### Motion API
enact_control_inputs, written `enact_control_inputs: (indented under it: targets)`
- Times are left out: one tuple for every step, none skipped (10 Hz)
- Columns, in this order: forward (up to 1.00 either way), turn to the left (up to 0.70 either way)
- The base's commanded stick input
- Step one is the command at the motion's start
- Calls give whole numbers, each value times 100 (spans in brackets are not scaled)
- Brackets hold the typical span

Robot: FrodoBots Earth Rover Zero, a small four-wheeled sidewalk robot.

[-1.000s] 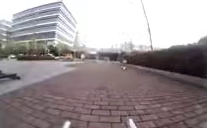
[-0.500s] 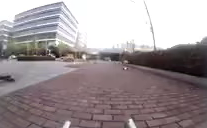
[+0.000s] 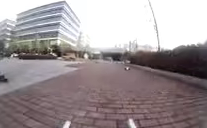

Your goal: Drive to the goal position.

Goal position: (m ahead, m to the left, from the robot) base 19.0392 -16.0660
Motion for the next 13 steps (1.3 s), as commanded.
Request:
enact_control_inputs:
  targets:
    - [70,-13]
    - [70,-13]
    - [70,-13]
    - [70,-13]
    - [70,-13]
    - [70,-13]
    - [70,-13]
    - [70,-13]
    - [70,-13]
    - [70,-13]
    - [70,-13]
    - [70,-12]
    - [70,-9]
